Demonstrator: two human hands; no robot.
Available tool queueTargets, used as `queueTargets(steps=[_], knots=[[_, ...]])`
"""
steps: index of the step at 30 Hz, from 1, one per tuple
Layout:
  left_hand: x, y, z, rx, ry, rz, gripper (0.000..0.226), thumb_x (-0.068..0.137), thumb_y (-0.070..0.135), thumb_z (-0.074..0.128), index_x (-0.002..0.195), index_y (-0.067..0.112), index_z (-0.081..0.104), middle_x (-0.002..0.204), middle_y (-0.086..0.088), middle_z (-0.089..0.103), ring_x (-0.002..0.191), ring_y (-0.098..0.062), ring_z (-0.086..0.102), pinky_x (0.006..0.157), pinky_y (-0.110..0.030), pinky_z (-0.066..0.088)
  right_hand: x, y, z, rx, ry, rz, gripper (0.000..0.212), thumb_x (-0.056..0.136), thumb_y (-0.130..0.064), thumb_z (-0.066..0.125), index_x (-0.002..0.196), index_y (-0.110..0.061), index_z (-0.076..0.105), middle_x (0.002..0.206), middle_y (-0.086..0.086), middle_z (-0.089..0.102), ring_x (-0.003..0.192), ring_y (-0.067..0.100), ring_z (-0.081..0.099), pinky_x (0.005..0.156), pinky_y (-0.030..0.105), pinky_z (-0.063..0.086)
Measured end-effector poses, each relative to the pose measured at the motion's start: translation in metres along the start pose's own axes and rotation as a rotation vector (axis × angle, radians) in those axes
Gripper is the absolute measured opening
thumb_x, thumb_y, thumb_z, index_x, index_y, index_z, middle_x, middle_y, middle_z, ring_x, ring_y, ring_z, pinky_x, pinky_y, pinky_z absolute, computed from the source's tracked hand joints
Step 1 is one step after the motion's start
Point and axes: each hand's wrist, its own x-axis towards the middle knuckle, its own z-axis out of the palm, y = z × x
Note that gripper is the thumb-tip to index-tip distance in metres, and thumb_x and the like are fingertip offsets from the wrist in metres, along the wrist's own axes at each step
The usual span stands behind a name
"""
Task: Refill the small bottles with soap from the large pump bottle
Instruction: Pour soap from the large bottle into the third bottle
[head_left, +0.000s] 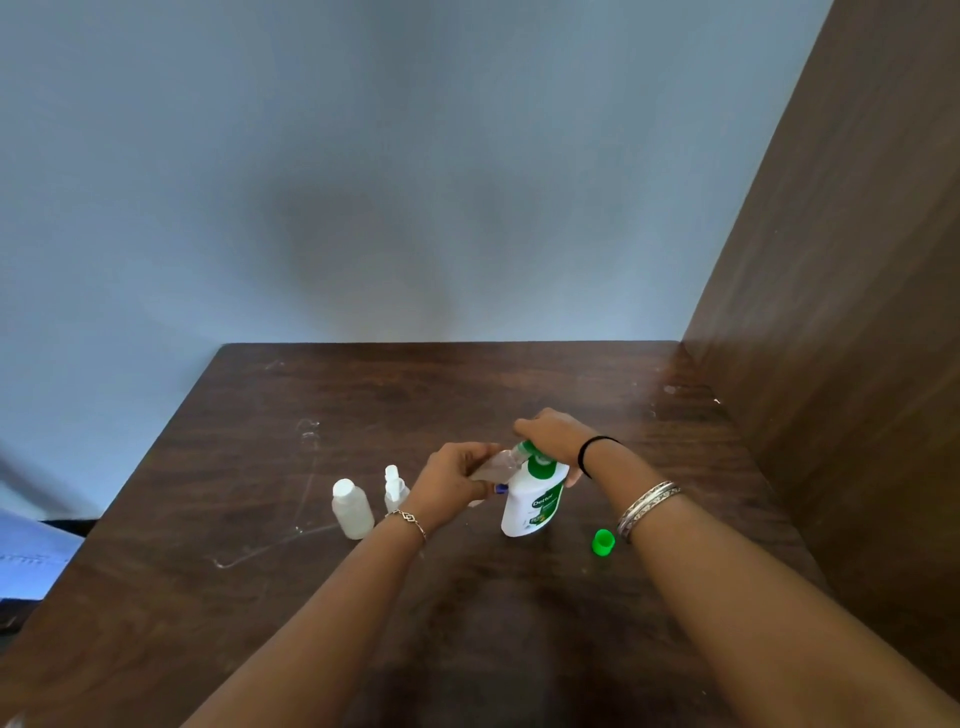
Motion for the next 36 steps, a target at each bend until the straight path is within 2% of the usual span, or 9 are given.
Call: queueTargets(steps=[4, 8, 12, 15, 19, 22, 25, 31, 36], knots=[[0.003, -0.001, -0.001, 0.007, 0.006, 0.003, 0.048, 0.074, 0.004, 0.071, 0.12, 0.01, 0.059, 0.108, -0.004, 0.067, 0.096, -0.009, 0.059, 0.087, -0.023, 0.045, 0.003, 0.001, 0.002, -0.003, 0.035, -0.017, 0.026, 0.091, -0.029, 0.04, 0.096, -0.006, 0.052, 0.098, 0.014, 0.052, 0.082, 0.029, 0.054, 0.079, 0.046, 0.052], [0.001, -0.004, 0.001, -0.008, 0.001, -0.018, 0.048, 0.074, 0.004, 0.07, 0.121, 0.01, 0.058, 0.106, -0.003, 0.066, 0.097, -0.01, 0.058, 0.09, -0.026, 0.046, 0.006, 0.006, 0.007, -0.06, 0.137, -0.046, 0.028, 0.088, -0.029, 0.04, 0.069, -0.011, 0.049, 0.091, 0.015, 0.056, 0.079, 0.03, 0.055, 0.077, 0.042, 0.05], [0.002, -0.005, 0.001, -0.049, 0.0, -0.018, 0.048, 0.073, 0.005, 0.072, 0.119, 0.01, 0.059, 0.101, 0.001, 0.065, 0.096, -0.011, 0.06, 0.083, -0.022, 0.044, 0.003, 0.0, 0.002, -0.11, 0.025, -0.034, 0.03, 0.093, -0.03, 0.039, 0.097, -0.004, 0.053, 0.098, 0.013, 0.052, 0.085, 0.029, 0.054, 0.079, 0.042, 0.051], [0.004, -0.006, 0.001, -0.039, 0.0, -0.022, 0.049, 0.073, 0.007, 0.072, 0.12, 0.01, 0.059, 0.107, -0.003, 0.066, 0.096, -0.011, 0.06, 0.085, -0.025, 0.047, 0.001, -0.004, -0.002, -0.141, -0.043, -0.033, 0.021, 0.097, -0.026, 0.037, 0.095, -0.007, 0.045, 0.101, 0.013, 0.048, 0.089, 0.028, 0.052, 0.081, 0.04, 0.049], [0.005, -0.007, 0.001, -0.024, -0.018, -0.006, 0.048, 0.074, 0.006, 0.072, 0.12, 0.01, 0.059, 0.107, -0.001, 0.065, 0.096, -0.009, 0.059, 0.086, -0.023, 0.047, 0.003, -0.002, -0.001, -0.174, -0.054, -0.033, 0.024, 0.096, -0.022, 0.033, 0.098, -0.005, 0.049, 0.109, 0.018, 0.049, 0.08, 0.03, 0.054, 0.057, 0.04, 0.056], [0.004, -0.008, -0.001, -0.043, -0.047, -0.013, 0.047, 0.076, 0.006, 0.07, 0.121, 0.011, 0.058, 0.104, 0.001, 0.064, 0.096, -0.008, 0.059, 0.08, -0.017, 0.046, 0.005, 0.003, 0.002, -0.157, 0.021, -0.035, 0.026, 0.093, -0.026, 0.035, 0.096, -0.006, 0.052, 0.104, 0.016, 0.051, 0.086, 0.031, 0.054, 0.072, 0.044, 0.053], [0.002, -0.008, -0.005, -0.129, -0.102, -0.019, 0.04, 0.079, 0.006, 0.067, 0.118, 0.009, 0.059, 0.099, -0.001, 0.065, 0.085, -0.001, 0.061, 0.072, -0.007, 0.046, 0.003, 0.003, 0.003, -0.162, -0.008, -0.026, 0.025, 0.093, -0.028, 0.034, 0.094, -0.008, 0.05, 0.104, 0.015, 0.051, 0.08, 0.026, 0.055, 0.062, 0.039, 0.055], [-0.001, -0.007, -0.009, -0.381, -0.25, -0.169, 0.033, 0.087, 0.004, 0.057, 0.115, 0.021, 0.056, 0.105, -0.005, 0.062, 0.09, -0.022, 0.058, 0.083, -0.048, 0.052, -0.007, -0.008, -0.003, -0.059, -0.06, 0.038, 0.021, 0.097, -0.018, 0.037, 0.104, -0.003, 0.049, 0.118, 0.022, 0.049, 0.097, 0.038, 0.056, 0.065, 0.042, 0.055], [-0.005, -0.006, -0.005, -0.585, -0.223, -0.246, 0.026, 0.096, 0.031, 0.039, 0.101, 0.022, 0.063, 0.1, -0.004, 0.061, 0.08, -0.016, 0.055, 0.077, -0.043, 0.049, -0.009, -0.008, -0.003, -0.106, -0.069, 0.004, 0.022, 0.095, -0.023, 0.034, 0.09, -0.006, 0.047, 0.104, 0.02, 0.049, 0.093, 0.04, 0.057, 0.068, 0.048, 0.054]])
